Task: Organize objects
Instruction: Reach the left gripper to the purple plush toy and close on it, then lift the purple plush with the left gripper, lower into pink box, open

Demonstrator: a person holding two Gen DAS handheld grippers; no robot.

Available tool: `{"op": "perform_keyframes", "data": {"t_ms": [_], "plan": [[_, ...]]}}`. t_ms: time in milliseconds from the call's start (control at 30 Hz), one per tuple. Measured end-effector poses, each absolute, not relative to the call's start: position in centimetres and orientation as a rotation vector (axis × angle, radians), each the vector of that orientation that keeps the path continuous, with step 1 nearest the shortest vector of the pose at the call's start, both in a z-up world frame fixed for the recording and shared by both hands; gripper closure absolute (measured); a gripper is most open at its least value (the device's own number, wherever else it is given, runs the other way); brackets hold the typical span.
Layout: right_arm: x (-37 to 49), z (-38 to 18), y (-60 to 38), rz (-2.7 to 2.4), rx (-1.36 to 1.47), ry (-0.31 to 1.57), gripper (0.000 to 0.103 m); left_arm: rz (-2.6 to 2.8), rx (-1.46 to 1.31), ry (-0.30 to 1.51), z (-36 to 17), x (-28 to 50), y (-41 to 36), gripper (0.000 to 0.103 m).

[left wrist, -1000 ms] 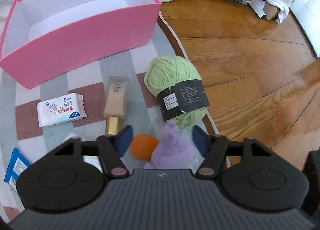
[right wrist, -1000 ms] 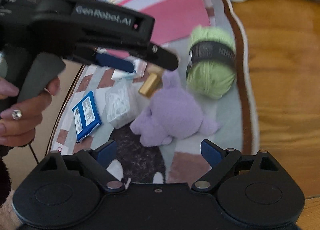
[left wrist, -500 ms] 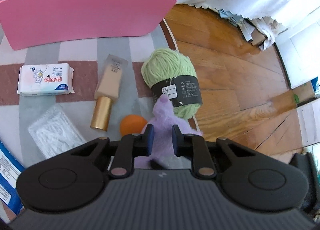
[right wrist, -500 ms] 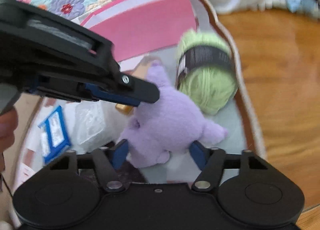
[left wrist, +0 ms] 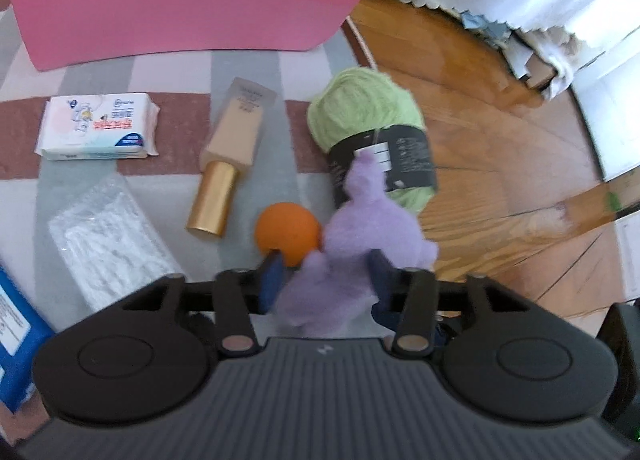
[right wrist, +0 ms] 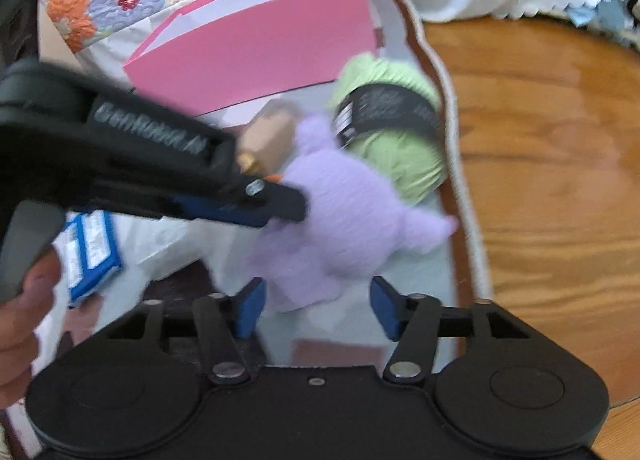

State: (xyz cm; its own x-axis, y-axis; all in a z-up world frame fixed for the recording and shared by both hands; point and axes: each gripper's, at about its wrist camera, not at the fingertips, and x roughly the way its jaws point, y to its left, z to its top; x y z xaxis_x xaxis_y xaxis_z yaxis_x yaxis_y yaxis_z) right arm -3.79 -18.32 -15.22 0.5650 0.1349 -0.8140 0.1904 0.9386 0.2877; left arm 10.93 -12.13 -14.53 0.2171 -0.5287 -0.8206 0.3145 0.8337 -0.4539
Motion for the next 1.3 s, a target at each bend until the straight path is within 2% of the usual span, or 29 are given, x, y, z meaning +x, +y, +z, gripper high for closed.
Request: {"op": "perform_keyframes", "data": {"t_ms": [100, 167, 200, 233, 267, 333, 600, 800, 967, 1300], "plan": [[-3.0, -16.1, -17.4, -0.074, 0.382, 0.954, 0.021, -0.605, -0.28, 1.25, -15.4, 11.2, -11.5, 0.053], [-2.4, -16.0, -16.8, -0.123, 0.381, 0.938, 0.019, -0.626, -0.315, 1.276, -15.9, 11.2, -11.3, 0.067], [-2.1, -16.0, -16.8, -0.145, 0.387, 0.931, 0.019, -0.629, -0.314, 1.272, -15.8, 11.1, -11.3, 0.068], [-2.0, -16.0, -16.6, -0.154, 0.386, 0.93, 0.02, -0.634, -0.301, 1.272, -15.6, 11.0, -11.4, 0.072], [-1.9, -15.9, -16.3, -0.151, 0.361, 0.927, 0.031, -0.637, -0.281, 1.279, -15.4, 10.9, -11.6, 0.074], [-2.2, -15.6, -15.4, -0.154, 0.263, 0.936, 0.039, -0.646, -0.268, 1.302, -15.1, 10.7, -11.9, 0.075], [-4.3, -13.3, -16.0, -0.119, 0.185, 0.943, 0.044, -0.722, -0.27, 1.312, -13.6, 9.4, -13.2, 0.076], [-5.1, -10.2, -15.9, -0.079, 0.132, 0.949, 0.044, -0.693, -0.303, 1.242, -10.9, 7.3, -12.3, 0.076], [-5.0, -7.3, -15.3, -0.043, 0.059, 0.906, 0.045, -0.669, -0.329, 1.201, -7.4, 8.0, -11.3, 0.076], [0.5, 0.6, -16.9, 0.125, -0.032, 0.807, 0.045, -0.589, -0.374, 1.066, 1.2, 11.9, -9.6, 0.076]]}}
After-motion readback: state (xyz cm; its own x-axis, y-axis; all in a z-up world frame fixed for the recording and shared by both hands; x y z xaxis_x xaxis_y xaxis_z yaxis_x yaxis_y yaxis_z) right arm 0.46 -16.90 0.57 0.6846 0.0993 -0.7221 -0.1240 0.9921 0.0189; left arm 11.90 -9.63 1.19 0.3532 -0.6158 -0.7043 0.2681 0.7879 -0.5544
